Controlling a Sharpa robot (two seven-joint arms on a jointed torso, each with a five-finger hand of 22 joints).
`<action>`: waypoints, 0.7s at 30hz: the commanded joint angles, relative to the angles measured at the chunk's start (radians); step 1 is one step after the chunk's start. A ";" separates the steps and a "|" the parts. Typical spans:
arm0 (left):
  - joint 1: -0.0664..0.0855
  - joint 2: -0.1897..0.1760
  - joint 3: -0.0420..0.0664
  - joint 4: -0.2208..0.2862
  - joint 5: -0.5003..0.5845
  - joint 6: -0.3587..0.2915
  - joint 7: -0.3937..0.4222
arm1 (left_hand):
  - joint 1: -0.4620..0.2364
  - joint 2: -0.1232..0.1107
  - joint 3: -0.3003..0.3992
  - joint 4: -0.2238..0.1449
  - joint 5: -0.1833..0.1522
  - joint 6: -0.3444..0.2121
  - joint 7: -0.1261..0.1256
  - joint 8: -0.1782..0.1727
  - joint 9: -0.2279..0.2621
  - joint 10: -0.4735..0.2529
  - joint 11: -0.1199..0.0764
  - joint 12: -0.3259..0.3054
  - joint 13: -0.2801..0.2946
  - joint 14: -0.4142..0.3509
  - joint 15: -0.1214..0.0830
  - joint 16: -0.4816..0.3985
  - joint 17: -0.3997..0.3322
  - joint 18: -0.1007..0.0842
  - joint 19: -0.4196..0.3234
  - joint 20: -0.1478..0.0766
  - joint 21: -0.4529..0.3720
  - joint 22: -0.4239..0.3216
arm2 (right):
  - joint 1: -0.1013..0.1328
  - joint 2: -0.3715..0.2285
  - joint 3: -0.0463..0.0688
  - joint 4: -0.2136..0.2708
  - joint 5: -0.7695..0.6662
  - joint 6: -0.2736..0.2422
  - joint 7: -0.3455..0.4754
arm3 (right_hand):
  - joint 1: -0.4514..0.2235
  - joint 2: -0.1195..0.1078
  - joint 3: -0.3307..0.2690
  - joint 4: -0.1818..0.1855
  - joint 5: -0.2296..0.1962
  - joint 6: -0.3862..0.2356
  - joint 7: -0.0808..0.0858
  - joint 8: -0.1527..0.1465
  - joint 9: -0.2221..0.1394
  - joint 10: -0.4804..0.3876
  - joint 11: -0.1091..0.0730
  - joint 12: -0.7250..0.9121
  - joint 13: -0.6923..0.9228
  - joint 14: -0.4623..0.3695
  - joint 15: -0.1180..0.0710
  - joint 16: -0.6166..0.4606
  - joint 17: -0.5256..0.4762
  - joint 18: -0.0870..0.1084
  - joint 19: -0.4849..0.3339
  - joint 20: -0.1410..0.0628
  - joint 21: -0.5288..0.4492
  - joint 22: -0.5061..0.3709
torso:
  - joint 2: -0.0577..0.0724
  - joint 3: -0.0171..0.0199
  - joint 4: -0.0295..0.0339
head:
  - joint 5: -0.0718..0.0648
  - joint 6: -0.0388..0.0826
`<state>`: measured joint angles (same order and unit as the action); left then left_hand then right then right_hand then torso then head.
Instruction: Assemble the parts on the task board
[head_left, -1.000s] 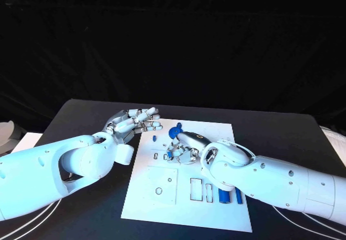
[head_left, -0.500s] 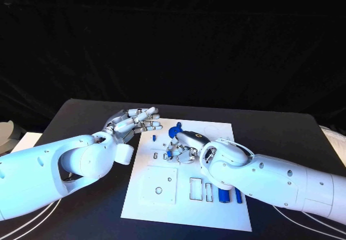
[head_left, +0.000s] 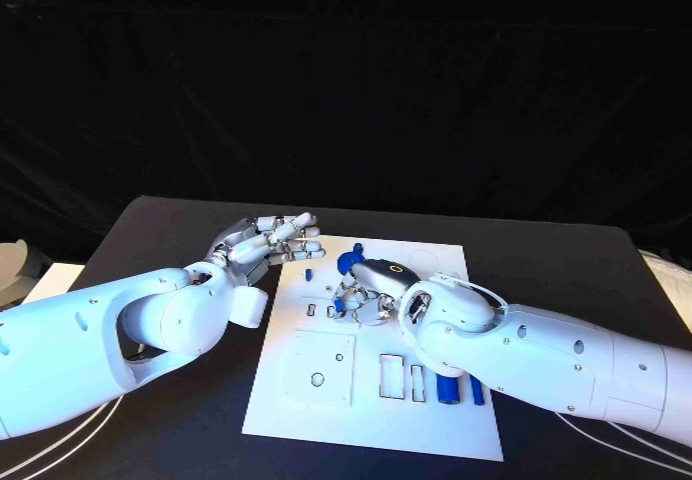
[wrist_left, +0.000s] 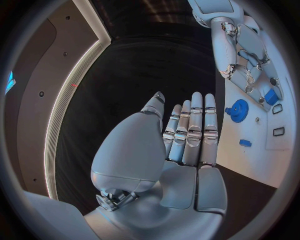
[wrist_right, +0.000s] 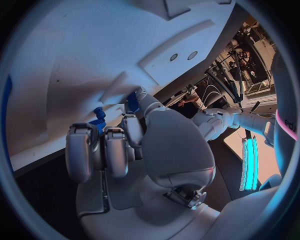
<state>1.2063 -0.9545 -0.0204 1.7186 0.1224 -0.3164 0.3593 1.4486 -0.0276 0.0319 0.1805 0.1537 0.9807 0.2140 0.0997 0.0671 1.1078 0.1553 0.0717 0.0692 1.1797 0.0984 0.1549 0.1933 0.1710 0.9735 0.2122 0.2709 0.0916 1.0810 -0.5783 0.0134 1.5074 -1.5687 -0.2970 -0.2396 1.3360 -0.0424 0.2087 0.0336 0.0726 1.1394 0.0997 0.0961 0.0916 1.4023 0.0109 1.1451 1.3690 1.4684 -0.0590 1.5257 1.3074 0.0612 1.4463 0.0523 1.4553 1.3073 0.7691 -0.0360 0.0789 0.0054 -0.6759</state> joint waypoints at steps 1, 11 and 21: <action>0.001 0.002 0.001 0.001 0.001 0.018 0.004 | 0.008 0.001 0.003 -0.006 -0.006 0.003 0.006 -0.007 0.000 0.004 0.003 -0.006 -0.001 0.001 0.006 -0.005 0.001 0.013 0.002 0.004 -0.003 -0.001 | -0.010 -0.004 -0.010 -0.009 -0.051 0.086 -0.051 | -0.004 -0.012 -0.005 0.002 -0.006 -0.008 0.003 -0.004 -0.002 -0.001 0.007 -0.008 -0.083 0.084 0.007 -0.003 0.178 -0.005 -0.005 0.002 -0.007 -0.001 | 0.000 0.0000 0.0001 | -0.001 -0.001; 0.001 0.003 0.001 0.000 0.001 0.020 0.004 | 0.009 0.002 0.004 -0.007 -0.006 0.003 0.006 -0.007 0.000 0.004 0.003 -0.006 -0.001 0.001 0.006 -0.006 0.002 0.013 0.002 0.004 -0.004 -0.002 | -0.011 -0.008 -0.012 -0.004 -0.065 0.109 -0.052 | -0.006 -0.020 -0.007 0.002 -0.009 -0.010 0.005 -0.007 -0.003 -0.003 0.008 -0.014 -0.087 0.084 0.008 -0.002 0.179 -0.005 -0.005 0.003 -0.008 -0.001 | 0.000 -0.0003 0.0002 | -0.001 -0.002; 0.001 0.002 0.001 -0.001 0.001 0.021 0.002 | 0.009 0.002 0.004 -0.007 -0.006 0.003 0.006 -0.007 0.000 0.004 0.003 -0.006 -0.001 0.001 0.006 -0.006 0.002 0.013 0.002 0.004 -0.004 -0.002 | -0.012 -0.012 -0.013 0.004 -0.086 0.104 -0.062 | -0.033 -0.055 -0.029 0.016 -0.011 -0.037 0.015 -0.024 -0.010 -0.010 0.018 -0.029 -0.097 0.083 0.016 -0.004 0.177 -0.005 -0.006 0.010 -0.009 -0.003 | 0.000 -0.0002 0.0011 | -0.003 -0.005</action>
<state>1.2063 -0.9539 -0.0204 1.7169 0.1224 -0.3160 0.3582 1.4486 -0.0276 0.0350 0.1774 0.1537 0.9807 0.2140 0.0958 0.0671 1.1078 0.1553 0.0717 0.0692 1.1797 0.0984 0.1549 0.1940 0.1709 0.9736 0.2122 0.2708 0.0917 1.0824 -0.5861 0.0127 1.5209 -1.6293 -0.2764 -0.2525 1.3011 -0.0863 0.1835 0.0496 0.0631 1.1088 0.1126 0.0760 0.0854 1.3915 0.0217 1.1204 1.2696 1.4662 -0.0495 1.5258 1.3081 0.0613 1.4427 0.0558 1.4516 1.3048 0.7690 -0.0362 0.0794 0.0032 -0.6800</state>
